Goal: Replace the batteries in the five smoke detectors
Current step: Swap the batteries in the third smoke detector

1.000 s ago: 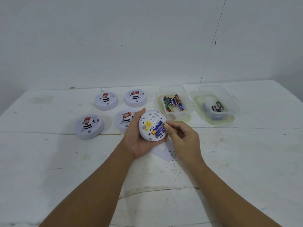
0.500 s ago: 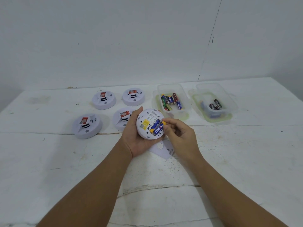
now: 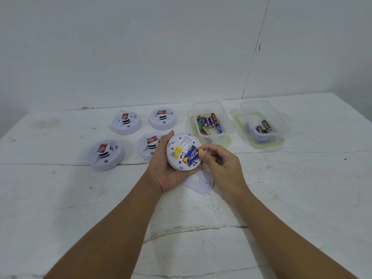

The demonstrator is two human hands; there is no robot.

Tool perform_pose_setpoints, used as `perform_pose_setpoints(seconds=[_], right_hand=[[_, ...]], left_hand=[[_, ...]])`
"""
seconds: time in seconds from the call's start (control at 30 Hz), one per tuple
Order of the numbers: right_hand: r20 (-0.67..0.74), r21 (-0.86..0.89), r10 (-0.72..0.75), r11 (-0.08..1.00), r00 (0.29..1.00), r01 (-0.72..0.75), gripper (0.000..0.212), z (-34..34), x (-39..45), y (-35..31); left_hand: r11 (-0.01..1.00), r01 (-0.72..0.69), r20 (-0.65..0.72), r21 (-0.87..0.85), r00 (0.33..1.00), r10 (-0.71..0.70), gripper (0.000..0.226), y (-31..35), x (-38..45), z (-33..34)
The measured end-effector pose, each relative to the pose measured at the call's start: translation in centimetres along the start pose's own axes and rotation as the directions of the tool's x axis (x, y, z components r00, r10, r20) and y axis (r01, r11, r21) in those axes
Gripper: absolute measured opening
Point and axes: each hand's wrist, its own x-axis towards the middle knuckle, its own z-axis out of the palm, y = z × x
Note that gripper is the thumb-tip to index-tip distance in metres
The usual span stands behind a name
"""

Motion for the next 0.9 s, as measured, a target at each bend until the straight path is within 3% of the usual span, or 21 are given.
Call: perform_pose_setpoints(seconds=[0.27,0.47,0.9], right_hand=[[-0.029,0.022,0.023,1.0,0.999,-0.022,0.008,0.06,0.26,0.18],[-0.019,0.002,0.033,0.999,0.999,-0.033,0.017,-0.26,0.28,0.15],[-0.028,-0.021,0.048,0.999,0.998,-0.049,0.015,0.17,0.77,0.11]], left_hand=[[1.0,0.004,0.0,0.017,1.0,-0.004,0.059,0.1,0.1,0.1],[1.0,-0.005,-0.022,0.01,1.0,0.005,0.057,0.02,0.07,-0.08],[1.0,-0.019,-0.054,0.015,0.998,0.02,0.057,-0.09,0.02,0.25]])
